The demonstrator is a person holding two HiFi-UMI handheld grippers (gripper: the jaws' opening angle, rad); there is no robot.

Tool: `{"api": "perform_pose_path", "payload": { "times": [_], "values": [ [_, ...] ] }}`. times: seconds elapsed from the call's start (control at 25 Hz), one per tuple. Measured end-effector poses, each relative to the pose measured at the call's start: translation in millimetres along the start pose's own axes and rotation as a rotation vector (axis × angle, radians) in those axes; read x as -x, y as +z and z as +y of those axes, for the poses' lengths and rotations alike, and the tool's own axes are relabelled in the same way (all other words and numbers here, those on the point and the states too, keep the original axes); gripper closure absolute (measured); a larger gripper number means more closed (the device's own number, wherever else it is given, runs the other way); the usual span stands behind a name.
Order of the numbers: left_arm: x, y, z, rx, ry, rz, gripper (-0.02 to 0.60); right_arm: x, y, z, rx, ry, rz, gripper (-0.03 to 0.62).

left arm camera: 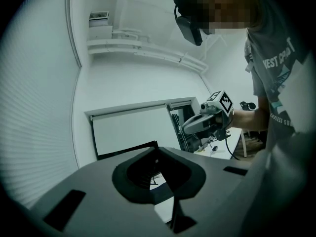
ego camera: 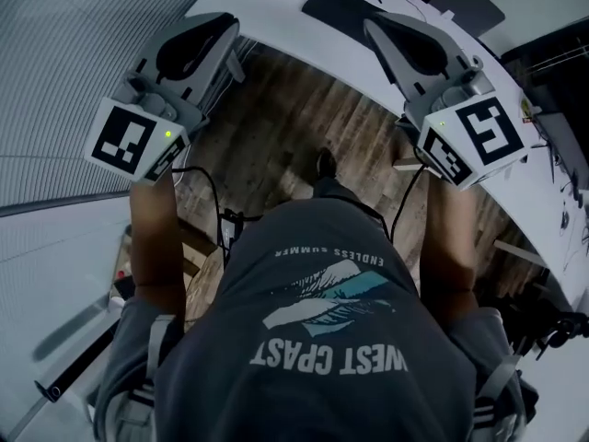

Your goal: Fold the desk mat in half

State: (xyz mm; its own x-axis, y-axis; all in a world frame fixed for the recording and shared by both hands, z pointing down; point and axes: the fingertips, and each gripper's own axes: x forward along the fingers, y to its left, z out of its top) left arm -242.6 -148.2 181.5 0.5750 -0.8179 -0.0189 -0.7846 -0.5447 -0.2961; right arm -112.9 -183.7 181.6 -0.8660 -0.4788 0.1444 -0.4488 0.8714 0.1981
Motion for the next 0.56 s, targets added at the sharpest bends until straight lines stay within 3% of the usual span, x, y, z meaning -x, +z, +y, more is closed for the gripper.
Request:
{"api": "perform_pose_path", "payload": {
  "times": [0.56],
  "values": [
    [27, -47, 7, 0.032, 0.033, 0.092, 0.546, -13, -21, 7, -0.024, 0.021, 0.05, 0.569]
  ]
}}
